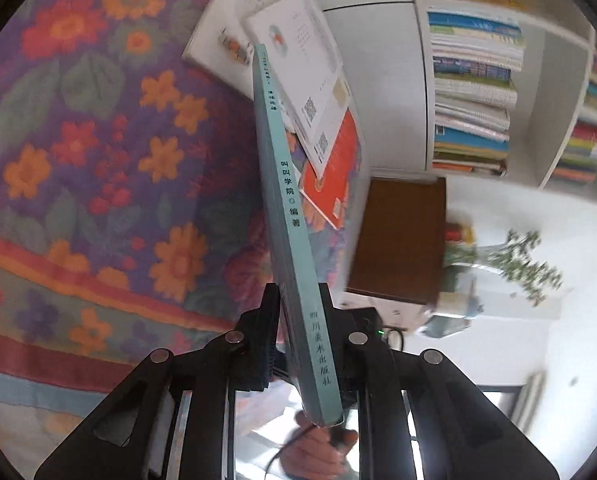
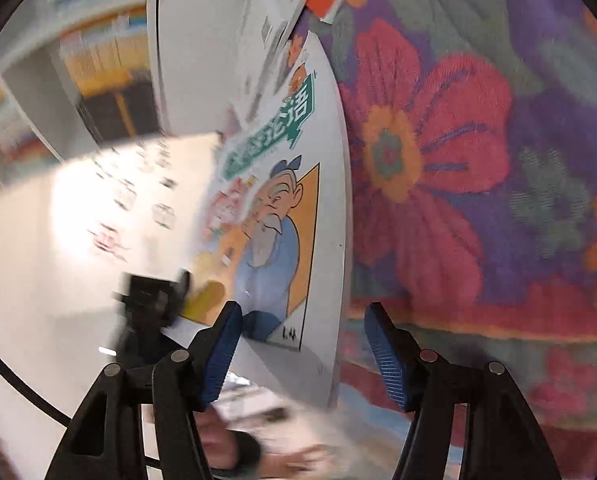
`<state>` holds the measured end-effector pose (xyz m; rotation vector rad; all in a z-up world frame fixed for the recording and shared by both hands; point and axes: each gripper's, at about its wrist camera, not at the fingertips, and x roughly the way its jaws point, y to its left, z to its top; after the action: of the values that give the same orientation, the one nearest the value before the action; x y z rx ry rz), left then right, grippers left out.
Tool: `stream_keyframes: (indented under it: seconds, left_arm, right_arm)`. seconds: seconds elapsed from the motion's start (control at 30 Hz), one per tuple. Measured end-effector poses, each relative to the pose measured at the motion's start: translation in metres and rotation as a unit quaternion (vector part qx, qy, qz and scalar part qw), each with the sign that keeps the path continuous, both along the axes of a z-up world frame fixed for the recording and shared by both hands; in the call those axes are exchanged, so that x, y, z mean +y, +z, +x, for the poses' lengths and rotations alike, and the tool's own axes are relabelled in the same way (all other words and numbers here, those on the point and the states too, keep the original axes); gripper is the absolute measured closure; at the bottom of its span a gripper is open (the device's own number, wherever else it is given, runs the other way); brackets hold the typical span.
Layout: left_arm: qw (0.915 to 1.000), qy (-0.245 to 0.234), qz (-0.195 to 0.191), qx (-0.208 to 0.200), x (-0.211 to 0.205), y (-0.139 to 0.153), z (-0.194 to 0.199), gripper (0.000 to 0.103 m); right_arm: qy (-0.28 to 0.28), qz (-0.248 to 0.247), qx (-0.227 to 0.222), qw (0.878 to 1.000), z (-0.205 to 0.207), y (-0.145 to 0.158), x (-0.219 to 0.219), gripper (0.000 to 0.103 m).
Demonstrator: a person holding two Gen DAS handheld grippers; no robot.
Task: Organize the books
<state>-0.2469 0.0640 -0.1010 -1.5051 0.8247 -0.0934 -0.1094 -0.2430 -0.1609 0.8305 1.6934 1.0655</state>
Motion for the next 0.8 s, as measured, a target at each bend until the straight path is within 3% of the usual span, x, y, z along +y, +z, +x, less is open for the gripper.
stream_keyframes:
  seconds: [0.1,0.13,0.2,0.27,0.3,0.4,0.67,0.8]
  left_arm:
    - [0.9997,-0.007,-0.002,0.025,-0.004,-0.010,0.002,0.089]
    - [0.9991,-0.012,0.009,0.039,-0.006,-0.013,0.002,0.089]
    - [0.9953,-0.027,0.056,0.075,-0.009,-0.013,0.003,0.089]
    - [0.9856,-0.050,0.115,0.113,-0.017,-0.011,0.008,0.086]
    - [0.9820,-0.056,0.132,0.123,-0.020,-0.010,0.009,0.085]
    - [0.9699,-0.067,0.189,0.138,-0.026,-0.001,0.013,0.082]
    - [0.9409,-0.075,0.302,0.133,-0.035,0.036,-0.004,0.081]
    - [0.9324,-0.072,0.328,0.134,-0.031,0.044,-0.020,0.081]
  right_arm:
    - [-0.009,0.008,-0.005,1.000,0.004,0.003,0.010,0.060]
    - [-0.001,-0.004,-0.020,1.000,0.005,0.007,0.016,0.062]
    - [0.033,-0.052,-0.095,0.994,0.004,0.023,0.031,0.065]
    - [0.068,-0.109,-0.173,0.976,-0.004,0.038,0.045,0.065]
    - [0.093,-0.144,-0.228,0.958,-0.012,0.049,0.056,0.065]
    - [0.124,-0.177,-0.314,0.925,-0.032,0.068,0.074,0.065]
    - [0.163,-0.184,-0.416,0.876,-0.068,0.097,0.092,0.069]
    - [0.196,-0.174,-0.452,0.853,-0.081,0.107,0.105,0.069]
